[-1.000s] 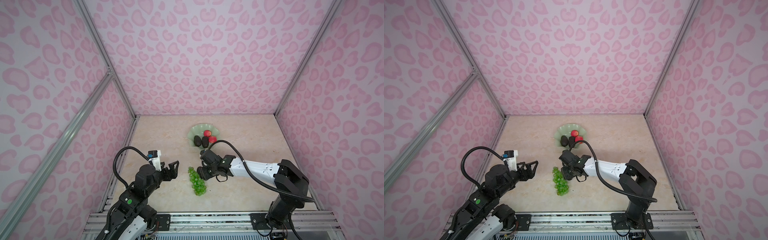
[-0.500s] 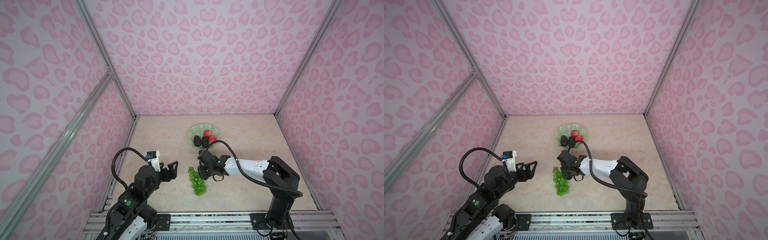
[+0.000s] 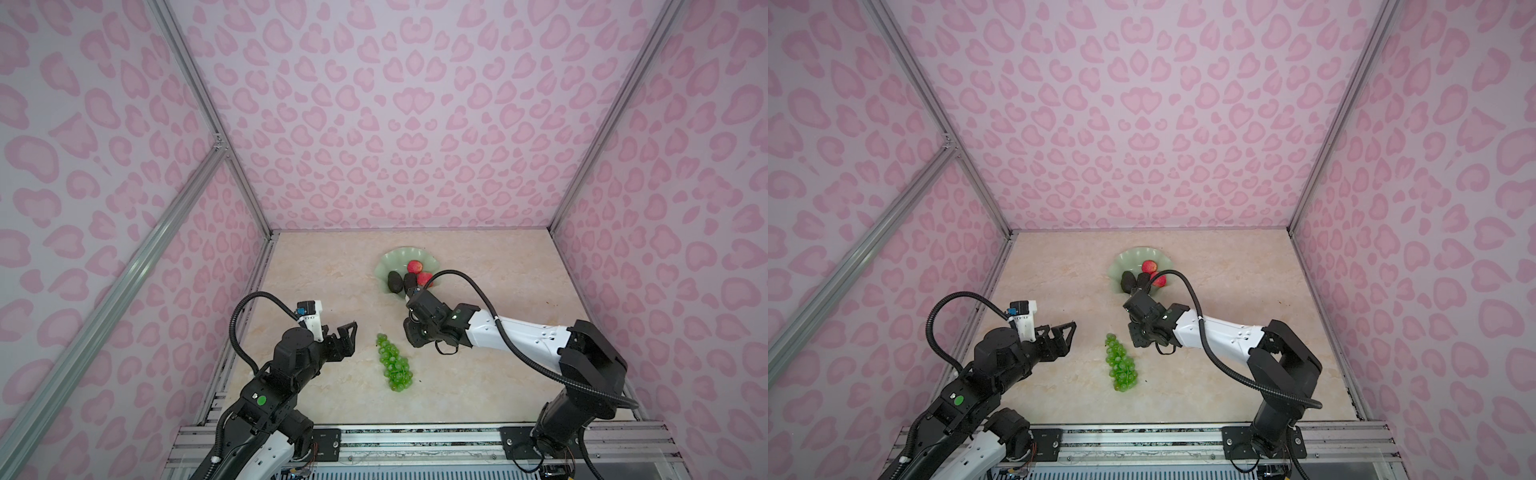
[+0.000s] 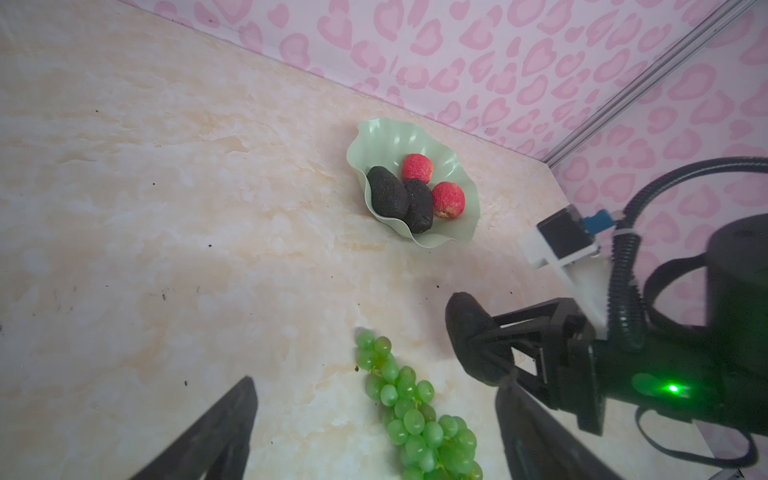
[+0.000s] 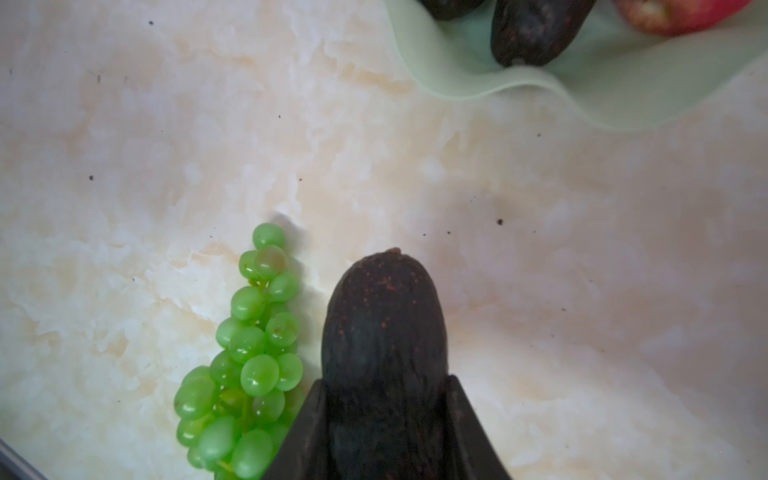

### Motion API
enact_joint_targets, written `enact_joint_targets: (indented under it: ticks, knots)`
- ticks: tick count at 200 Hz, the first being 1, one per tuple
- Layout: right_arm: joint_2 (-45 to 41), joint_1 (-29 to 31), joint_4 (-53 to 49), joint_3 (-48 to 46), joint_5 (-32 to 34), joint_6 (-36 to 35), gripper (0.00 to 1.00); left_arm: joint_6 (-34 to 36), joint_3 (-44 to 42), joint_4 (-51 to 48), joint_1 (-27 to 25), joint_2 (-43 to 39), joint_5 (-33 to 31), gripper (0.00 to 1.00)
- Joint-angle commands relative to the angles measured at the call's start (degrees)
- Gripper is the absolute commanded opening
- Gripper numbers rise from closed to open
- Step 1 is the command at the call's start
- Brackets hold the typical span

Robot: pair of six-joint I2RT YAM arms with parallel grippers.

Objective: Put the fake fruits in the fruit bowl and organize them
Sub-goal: 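Grasp the last avocado beside the grapes with the right gripper, then lower the avocado into the bowl and open the right gripper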

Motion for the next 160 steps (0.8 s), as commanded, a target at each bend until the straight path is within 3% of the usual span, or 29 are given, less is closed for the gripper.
enact_joint_targets:
  ticks: [1, 32, 64, 127, 160]
  knots:
    - [-3.4, -1.1, -3.9, 1.6, 3.0, -2.3, 0.2, -0.3, 0.1, 3.2, 0.0, 0.9, 0.3, 0.91]
    - [-6.0, -4.6, -4.2, 6.8, 4.5, -4.5, 0.2, -0.4, -0.3, 3.3, 0.0, 1.6, 0.4, 0.91]
    - [-2.4, -8.3, -2.0, 14.2, 4.3, -8.1, 0.2, -0.7, 0.0, 2.7, 0.0, 1.4, 1.3, 0.91]
    - [15.2, -14.4, 0.0, 33.6, -1.2, -13.9, 0.2, -1.0, -0.4, 1.0, 0.0, -2.4, -0.9, 0.91]
    - [27.0, -16.1, -4.4, 47.2, -2.9, -18.2, 0.2, -1.1, 0.0, 0.2, 0.0, -3.1, -1.2, 0.91]
